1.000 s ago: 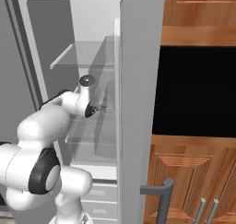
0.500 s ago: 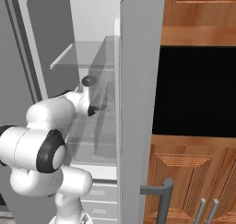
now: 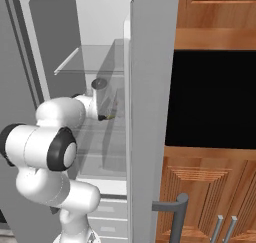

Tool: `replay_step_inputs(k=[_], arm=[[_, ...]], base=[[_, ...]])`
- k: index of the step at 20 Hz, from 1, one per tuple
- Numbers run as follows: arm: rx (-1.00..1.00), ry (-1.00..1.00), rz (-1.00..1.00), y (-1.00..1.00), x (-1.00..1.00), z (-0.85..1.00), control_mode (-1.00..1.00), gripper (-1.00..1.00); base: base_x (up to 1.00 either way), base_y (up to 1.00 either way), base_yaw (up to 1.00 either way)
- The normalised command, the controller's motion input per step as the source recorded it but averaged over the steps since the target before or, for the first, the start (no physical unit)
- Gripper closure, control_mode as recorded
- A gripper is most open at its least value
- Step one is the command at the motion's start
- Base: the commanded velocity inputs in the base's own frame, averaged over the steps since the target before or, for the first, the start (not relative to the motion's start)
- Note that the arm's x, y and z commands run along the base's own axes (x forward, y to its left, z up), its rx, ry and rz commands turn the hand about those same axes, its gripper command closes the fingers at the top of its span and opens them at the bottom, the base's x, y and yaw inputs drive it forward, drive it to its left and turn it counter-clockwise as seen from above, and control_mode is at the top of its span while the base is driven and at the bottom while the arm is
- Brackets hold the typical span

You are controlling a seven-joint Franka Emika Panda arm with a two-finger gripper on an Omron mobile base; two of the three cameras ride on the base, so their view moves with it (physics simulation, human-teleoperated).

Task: Retrieve the peach and banana from the fridge and place them into the bowl on the dining table.

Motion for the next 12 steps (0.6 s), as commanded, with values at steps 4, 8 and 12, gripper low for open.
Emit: replay_step_inputs(k=[4,8,12], arm=[[-0.01,0.00,-0.03,0.00,0.00,-1.00,-1.00,1.00],[-0.01,-0.05,-0.03,0.00,0.00,-1.00,-1.00,1.00],[0.00,-0.11,-0.01,0.00,-0.07,-1.00,-1.00,1.00]], base=[[0.00,0.00,0.00],[0.00,0.00,0.00],[0.00,0.00,0.00]])
